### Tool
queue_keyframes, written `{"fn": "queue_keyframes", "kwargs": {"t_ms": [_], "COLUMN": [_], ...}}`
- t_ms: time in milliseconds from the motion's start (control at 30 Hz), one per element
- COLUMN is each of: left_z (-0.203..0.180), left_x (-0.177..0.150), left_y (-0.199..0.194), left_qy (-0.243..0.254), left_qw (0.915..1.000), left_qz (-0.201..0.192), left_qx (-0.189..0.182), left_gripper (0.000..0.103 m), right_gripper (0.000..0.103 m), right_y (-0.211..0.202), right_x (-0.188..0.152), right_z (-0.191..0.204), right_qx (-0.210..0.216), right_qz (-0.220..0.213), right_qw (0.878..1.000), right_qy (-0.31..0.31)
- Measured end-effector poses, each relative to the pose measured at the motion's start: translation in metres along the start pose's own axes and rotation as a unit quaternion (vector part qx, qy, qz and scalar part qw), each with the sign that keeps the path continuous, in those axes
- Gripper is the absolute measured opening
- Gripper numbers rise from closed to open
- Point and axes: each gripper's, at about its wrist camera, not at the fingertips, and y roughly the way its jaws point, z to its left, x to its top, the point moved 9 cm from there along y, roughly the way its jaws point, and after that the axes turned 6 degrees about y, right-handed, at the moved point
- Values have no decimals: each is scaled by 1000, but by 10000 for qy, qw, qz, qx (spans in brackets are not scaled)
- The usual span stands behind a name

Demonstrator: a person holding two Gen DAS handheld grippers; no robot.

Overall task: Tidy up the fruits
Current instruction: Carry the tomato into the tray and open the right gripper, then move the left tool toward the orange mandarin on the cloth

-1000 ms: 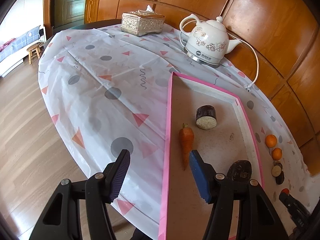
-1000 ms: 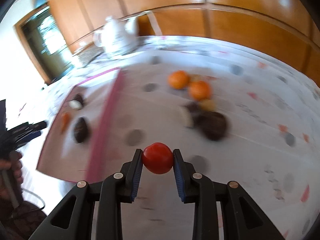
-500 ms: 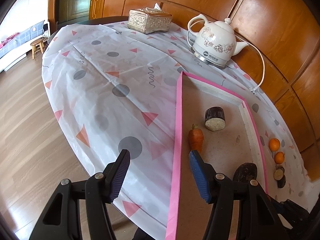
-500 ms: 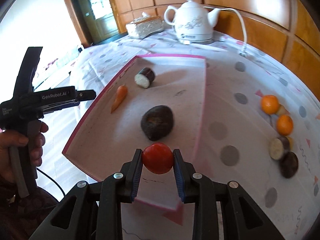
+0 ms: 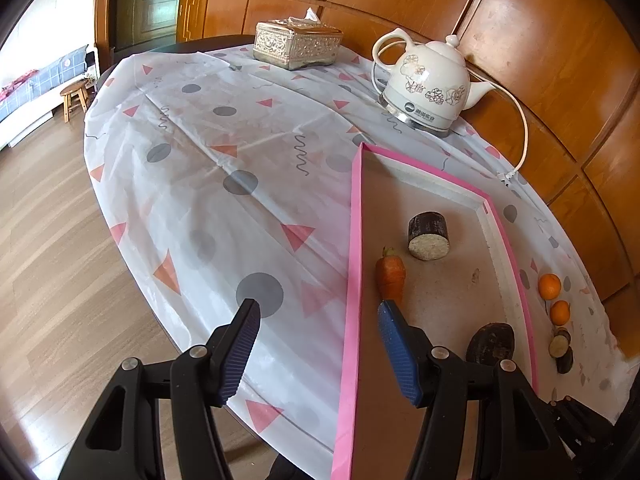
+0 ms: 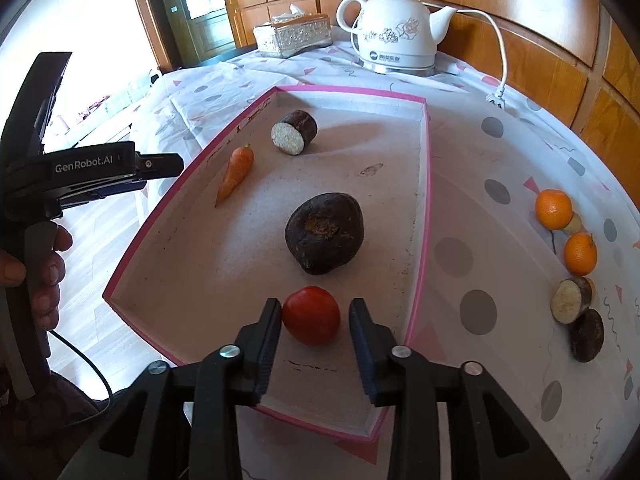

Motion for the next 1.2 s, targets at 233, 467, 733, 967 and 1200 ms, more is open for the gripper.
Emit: {"fn": "queue_keyframes", "kwargs": {"t_ms": [233, 467, 733, 967, 1200], "left_z": [-5, -10, -14, -20, -29], "left_x": [0, -1, 1, 1, 1], "left_y": [-5, -9, -14, -17, -16], "left_qy": [82, 173, 243, 365, 515], "left_qw": [10000, 9998, 9996, 9992, 9985], "left_qz": [-54, -62, -124, -158, -152], "left_qx": [-7, -32, -32, -49, -67], "left_gripper": [62, 62, 62, 62, 62], "right_gripper": [43, 50, 57, 57, 58], "right_y": [-16, -29, -49, -60, -67], "right_x": [0, -3, -2, -15, -38], "right_z": [-7, -9, -24, -70, -121], "right_qx": [-2, 93, -23, -368, -757], "right_qz": [-290, -468, -773, -885, -894], "right_qw": [9991, 9975, 9936, 9840, 9678], "right_qy": [320, 514, 826, 1505, 2227]}}
